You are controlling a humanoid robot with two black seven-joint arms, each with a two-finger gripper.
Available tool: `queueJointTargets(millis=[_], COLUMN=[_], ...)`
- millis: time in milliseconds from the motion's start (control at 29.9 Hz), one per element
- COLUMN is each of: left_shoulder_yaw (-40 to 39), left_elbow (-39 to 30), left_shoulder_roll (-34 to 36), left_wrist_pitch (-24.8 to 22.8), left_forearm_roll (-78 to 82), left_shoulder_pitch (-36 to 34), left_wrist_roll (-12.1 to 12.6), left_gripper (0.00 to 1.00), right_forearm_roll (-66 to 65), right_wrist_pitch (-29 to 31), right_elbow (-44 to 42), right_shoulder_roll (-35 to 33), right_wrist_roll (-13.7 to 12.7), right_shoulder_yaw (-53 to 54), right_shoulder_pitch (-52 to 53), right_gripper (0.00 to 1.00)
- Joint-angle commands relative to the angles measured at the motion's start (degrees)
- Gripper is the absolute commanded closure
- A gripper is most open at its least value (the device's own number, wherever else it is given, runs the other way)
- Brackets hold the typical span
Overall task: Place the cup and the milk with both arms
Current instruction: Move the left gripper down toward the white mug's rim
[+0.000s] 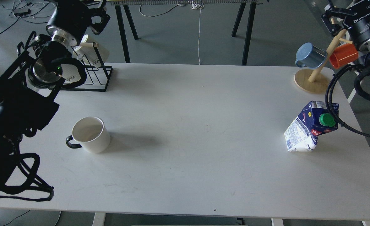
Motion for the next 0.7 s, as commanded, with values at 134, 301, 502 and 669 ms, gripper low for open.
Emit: queueJointTargets(millis=[134,301,502,669], left_shoulder_yaw=[0.9,5.3,14.0,20.7], left_elbow=[0.1,-1.4,-5.9,-12.8], left_shoulder_roll=[0.3,2.9,11.6,19.1], left_wrist_pitch=[0.4,3.1,-5.2,-5.2], left_forearm_roll=[0.0,0.7,1.1,8.4], left_shoulder_pitch=[0.3,0.3,-0.1,0.1], left_wrist_roll=[0.3,2.8,3.8,3.5], left_gripper=[0.0,0.01,0.01,0.01], right_forearm_roll=[-0.2,-0.2,0.0,0.1], right_wrist_pitch=[0.0,0.0,0.0,0.0], right_elbow=[0.0,0.3,0.5,0.6], right_shoulder_roll=[-0.1,0.0,0.2,-0.4], right_wrist_roll=[0.0,0.1,0.4,0.4], right_shoulder_yaw=[-0.1,-0.5,-0.4,0.0], right_shoulder_pitch=[0.9,1.0,0.9,0.7], right_gripper=[0.01,0.01,0.01,0.01])
